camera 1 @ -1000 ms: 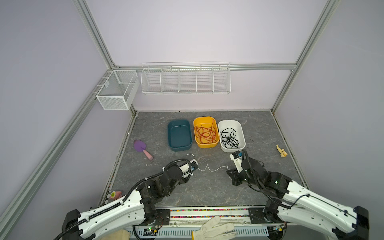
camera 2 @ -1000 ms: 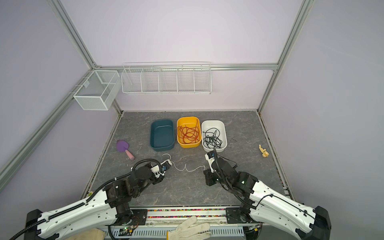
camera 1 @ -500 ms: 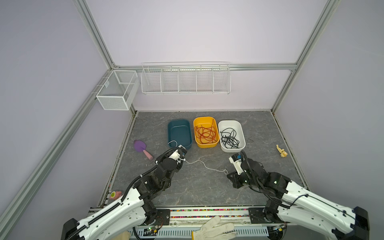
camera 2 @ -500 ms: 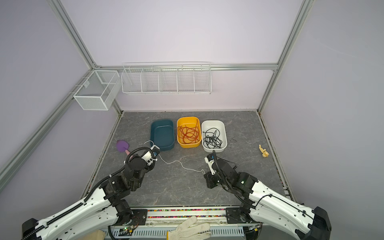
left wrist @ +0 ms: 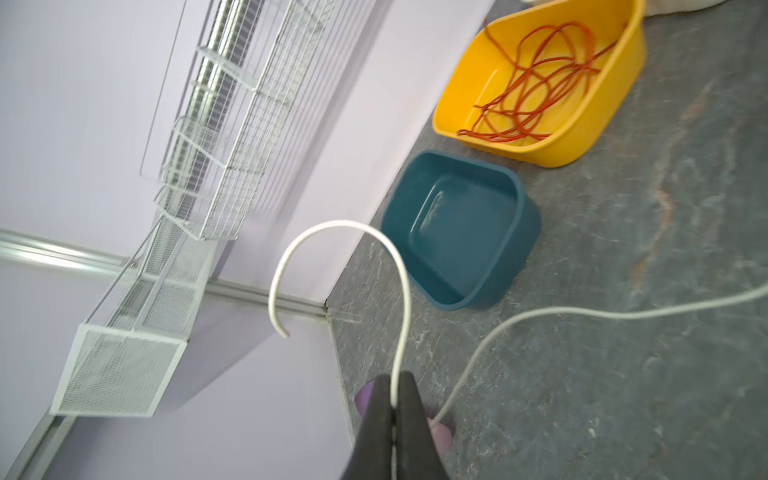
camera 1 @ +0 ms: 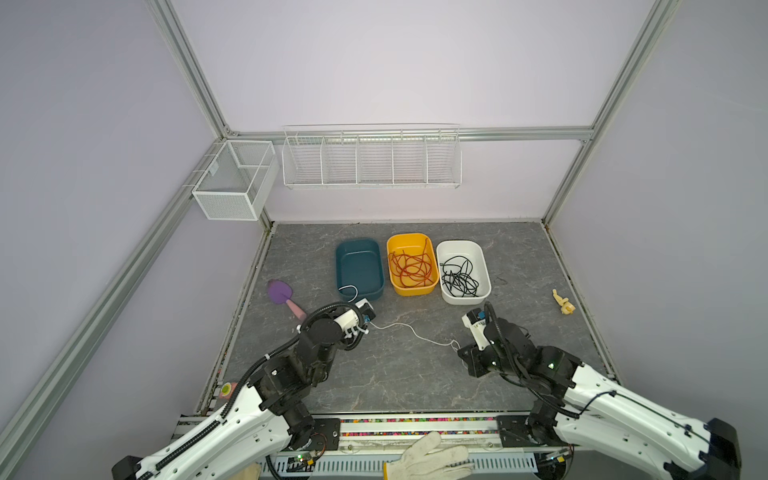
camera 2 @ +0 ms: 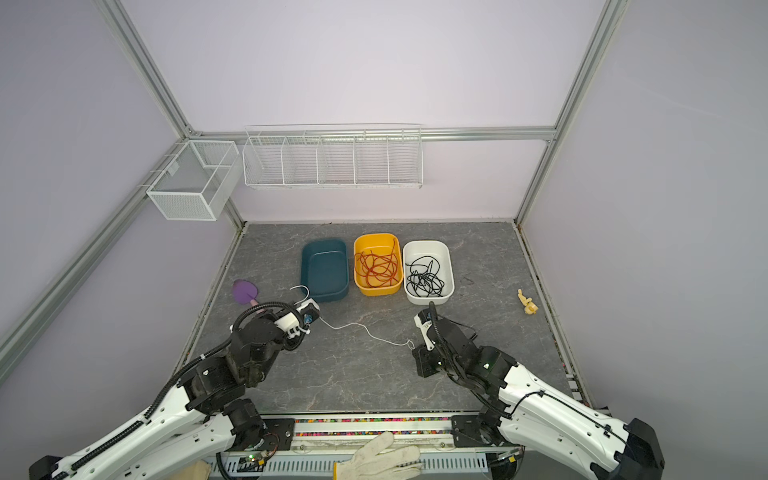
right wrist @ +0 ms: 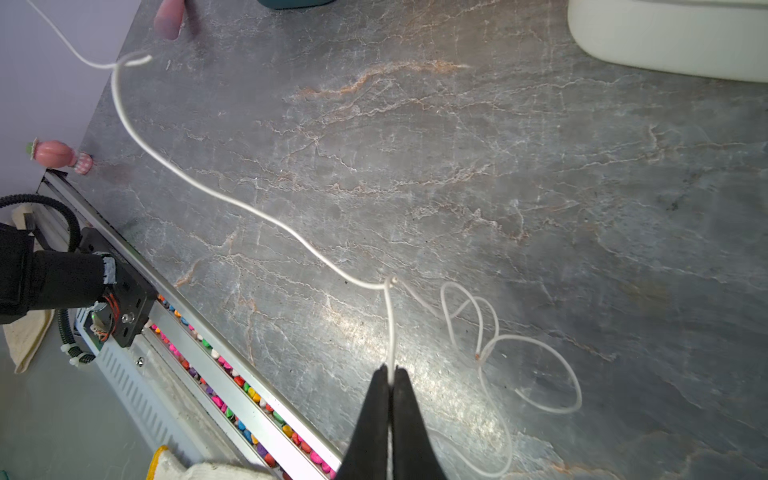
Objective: Untangle the cables
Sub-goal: 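Draw the white wire toward the teal tub with the left gripper while right holds it, then carry the white wire over the teal tub with the left gripper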
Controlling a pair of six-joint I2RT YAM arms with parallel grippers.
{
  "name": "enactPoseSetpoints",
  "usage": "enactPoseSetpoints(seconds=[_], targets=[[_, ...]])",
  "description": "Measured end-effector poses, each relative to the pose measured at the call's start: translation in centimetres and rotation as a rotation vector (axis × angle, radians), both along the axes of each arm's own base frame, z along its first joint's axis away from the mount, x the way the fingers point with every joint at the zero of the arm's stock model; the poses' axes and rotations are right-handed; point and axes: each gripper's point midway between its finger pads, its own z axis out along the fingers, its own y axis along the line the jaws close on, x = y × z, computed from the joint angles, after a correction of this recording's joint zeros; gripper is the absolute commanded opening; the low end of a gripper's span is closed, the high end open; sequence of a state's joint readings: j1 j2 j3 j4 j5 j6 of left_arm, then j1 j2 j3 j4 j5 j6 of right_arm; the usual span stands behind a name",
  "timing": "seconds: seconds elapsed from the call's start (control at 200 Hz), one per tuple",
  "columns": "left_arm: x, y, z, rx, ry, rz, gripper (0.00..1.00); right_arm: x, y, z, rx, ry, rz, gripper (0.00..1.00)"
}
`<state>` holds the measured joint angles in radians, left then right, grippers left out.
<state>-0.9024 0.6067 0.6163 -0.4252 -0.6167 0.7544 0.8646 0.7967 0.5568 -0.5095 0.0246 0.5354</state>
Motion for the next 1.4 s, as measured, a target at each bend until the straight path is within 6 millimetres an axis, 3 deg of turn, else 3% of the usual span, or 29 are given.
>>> enactPoseSetpoints(seconds=[0.195,0.455,0.665,0.984,1.224,1.399], targets=[[-2.3,-1.0,-0.8,0.058,0.088,-0.166,0.00,0.7,-0.8,-0.2,0.009,0.017,-0.051,0.06],[-4.7,-1.8,0.4,0.096,0.164,-0.317,0.00,1.1,-1.9,-0.7,0.034,0.042,-0.100,0.06],[-7.1,-1.8,0.8,0.114,0.255,-0.416,0.00,1.3,-3.3,-2.3,0.036,0.091,-0.155,0.06],[-10.6,-2.6,3.3,-0.006,0.381,-0.541,0.00,1.3,-3.7,-4.1,0.105,0.222,-0.199,0.06],[-10.5,-3.3,5.3,-0.115,0.336,-0.543,0.00,1.3,-3.2,-2.5,0.165,0.178,-0.169,0.06],[-7.6,-4.3,5.6,-0.109,0.298,-0.452,0.00,1.3,-3.2,-1.2,0.198,0.123,-0.157,0.06]])
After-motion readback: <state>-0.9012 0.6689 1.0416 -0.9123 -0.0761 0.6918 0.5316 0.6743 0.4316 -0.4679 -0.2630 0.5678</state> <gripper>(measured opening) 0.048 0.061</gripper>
